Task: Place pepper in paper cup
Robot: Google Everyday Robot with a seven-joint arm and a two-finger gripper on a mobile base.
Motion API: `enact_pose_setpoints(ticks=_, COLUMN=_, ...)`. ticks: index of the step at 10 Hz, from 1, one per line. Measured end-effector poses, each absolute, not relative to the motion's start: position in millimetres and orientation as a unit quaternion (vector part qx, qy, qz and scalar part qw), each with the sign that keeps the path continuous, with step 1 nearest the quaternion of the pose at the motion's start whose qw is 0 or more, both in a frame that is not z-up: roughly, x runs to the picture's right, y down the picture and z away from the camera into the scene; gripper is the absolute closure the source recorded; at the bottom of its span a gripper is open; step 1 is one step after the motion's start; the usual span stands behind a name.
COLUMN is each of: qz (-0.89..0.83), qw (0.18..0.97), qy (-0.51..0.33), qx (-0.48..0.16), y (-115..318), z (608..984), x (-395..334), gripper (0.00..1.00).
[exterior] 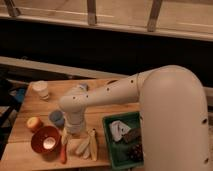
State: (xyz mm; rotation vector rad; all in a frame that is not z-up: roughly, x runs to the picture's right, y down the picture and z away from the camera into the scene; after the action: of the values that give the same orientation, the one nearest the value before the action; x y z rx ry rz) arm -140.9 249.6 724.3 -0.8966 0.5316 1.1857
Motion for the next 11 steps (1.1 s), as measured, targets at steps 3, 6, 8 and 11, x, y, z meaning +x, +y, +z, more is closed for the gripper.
enact_pose_setpoints(ticks=3, qz=0.52, qw=0.711, qy=0.24, qx=-0.409, y=253, z=731, x=-159, gripper=0.2)
enact_pose_setpoints(ticks=6, qz=0.508, qw=0.719, qy=0.242, qx=-0.408, y=255, z=736, x=-170, gripper=0.2)
enact_pose_setpoints(ticks=8, qz=0.503, qw=0.723, qy=0.243, qx=-0.407, y=256, z=738, x=-177, gripper=0.2)
enact_pose_setpoints(ticks=11, qz=0.511, qw=0.724, qy=0.239, qx=-0.396, y=247, z=736, x=-170, gripper=0.2)
